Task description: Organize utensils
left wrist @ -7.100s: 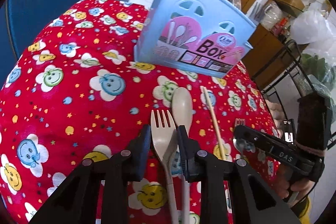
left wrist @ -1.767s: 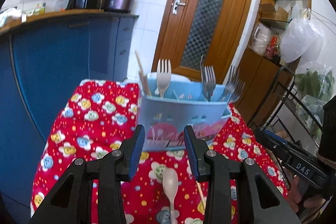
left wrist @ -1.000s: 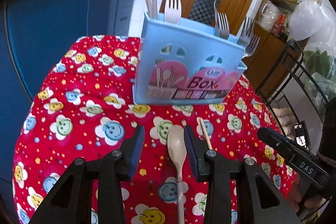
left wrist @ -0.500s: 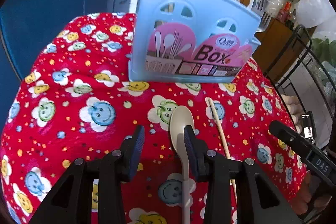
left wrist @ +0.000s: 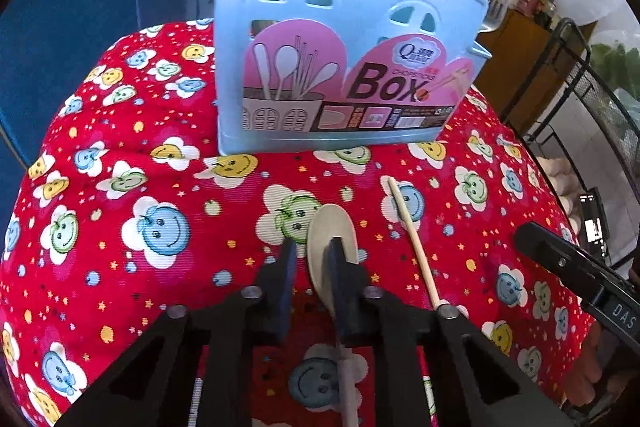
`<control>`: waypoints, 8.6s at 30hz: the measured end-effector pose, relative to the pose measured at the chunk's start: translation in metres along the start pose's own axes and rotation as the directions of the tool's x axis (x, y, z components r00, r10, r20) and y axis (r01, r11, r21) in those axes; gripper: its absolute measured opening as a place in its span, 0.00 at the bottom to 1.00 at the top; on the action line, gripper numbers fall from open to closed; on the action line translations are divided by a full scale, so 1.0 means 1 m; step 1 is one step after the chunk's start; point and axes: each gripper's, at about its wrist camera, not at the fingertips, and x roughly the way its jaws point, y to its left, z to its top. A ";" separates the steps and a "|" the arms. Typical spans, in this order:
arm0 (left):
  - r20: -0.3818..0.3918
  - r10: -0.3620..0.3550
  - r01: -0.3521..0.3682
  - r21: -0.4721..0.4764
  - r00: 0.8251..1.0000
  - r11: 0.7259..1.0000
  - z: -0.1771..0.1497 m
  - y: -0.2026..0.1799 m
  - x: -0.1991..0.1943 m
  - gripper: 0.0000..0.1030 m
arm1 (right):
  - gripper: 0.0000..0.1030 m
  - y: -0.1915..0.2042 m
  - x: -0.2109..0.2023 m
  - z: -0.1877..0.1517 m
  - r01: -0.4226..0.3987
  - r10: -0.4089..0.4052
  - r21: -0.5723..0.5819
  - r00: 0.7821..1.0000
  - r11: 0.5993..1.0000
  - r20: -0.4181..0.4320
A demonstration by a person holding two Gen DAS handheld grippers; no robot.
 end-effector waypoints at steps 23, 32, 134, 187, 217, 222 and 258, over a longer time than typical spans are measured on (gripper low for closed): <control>0.177 0.066 -0.020 -0.248 0.982 0.968 -0.004 0.062 -0.045 0.02 | 0.42 0.022 0.011 -0.001 -0.019 0.017 -0.041 0.999 0.999 -0.045; 0.202 0.125 -0.063 -0.289 0.971 0.955 -0.010 0.077 -0.046 0.02 | 0.42 0.039 0.030 0.002 -0.067 0.061 -0.051 0.992 0.996 -0.108; 0.690 0.118 -0.076 -0.092 0.714 0.993 0.135 -0.004 -0.174 0.02 | 0.06 0.053 -0.066 0.086 -0.080 0.143 -0.195 0.932 0.978 0.333; 0.562 0.092 -0.083 -0.043 0.822 0.996 0.136 -0.002 -0.098 0.23 | 0.28 0.074 -0.010 0.176 -0.045 0.166 -0.236 0.836 0.971 0.523; 0.515 0.120 -0.116 -0.039 0.849 0.992 0.036 -0.017 -0.155 0.57 | 0.67 0.075 -0.096 0.054 -0.055 0.140 -0.208 0.898 0.976 0.418; 0.488 0.134 -0.128 -0.045 0.862 0.991 0.019 -0.015 -0.150 0.58 | 0.73 0.073 -0.096 0.035 -0.037 0.122 -0.214 0.908 0.976 0.402; 0.398 0.234 -0.215 -0.092 0.887 0.972 -0.044 -0.003 -0.083 0.59 | 0.90 0.039 -0.044 -0.038 0.170 -0.095 -0.213 0.942 0.962 0.321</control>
